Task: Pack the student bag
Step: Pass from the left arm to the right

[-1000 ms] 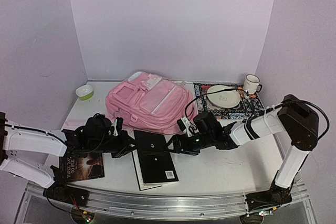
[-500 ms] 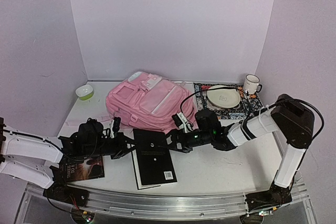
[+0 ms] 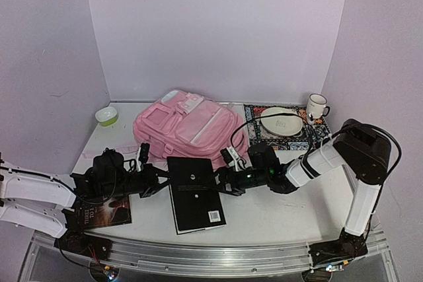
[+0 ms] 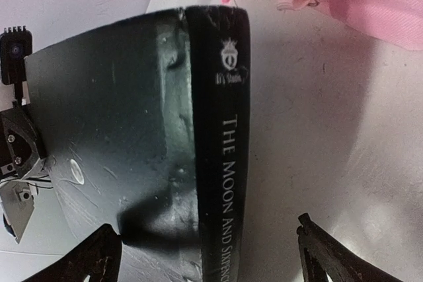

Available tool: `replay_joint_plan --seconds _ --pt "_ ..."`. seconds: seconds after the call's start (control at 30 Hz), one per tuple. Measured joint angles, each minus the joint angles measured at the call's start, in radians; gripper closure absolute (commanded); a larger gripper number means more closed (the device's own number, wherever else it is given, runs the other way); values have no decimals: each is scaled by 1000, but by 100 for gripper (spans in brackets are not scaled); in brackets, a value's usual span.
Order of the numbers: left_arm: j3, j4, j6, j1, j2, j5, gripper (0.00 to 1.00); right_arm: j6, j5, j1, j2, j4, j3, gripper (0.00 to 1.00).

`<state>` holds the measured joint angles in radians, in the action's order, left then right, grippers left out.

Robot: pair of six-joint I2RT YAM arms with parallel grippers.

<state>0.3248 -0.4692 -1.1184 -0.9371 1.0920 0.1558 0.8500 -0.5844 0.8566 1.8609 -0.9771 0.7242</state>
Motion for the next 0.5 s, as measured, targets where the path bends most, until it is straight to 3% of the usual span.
replay_joint_plan --seconds 0.13,0.33,0.43,0.5 --pt "0 -8 11 0 0 1 100 36 -58 -4 34 -92 0 21" --pt "0 -33 20 0 8 6 99 99 -136 -5 54 -214 -1 52" --pt "-6 -52 23 1 8 -10 94 129 -154 -20 54 -242 -6 69" --pt "-29 -57 22 3 9 -35 88 141 -172 -25 54 -259 -9 75"
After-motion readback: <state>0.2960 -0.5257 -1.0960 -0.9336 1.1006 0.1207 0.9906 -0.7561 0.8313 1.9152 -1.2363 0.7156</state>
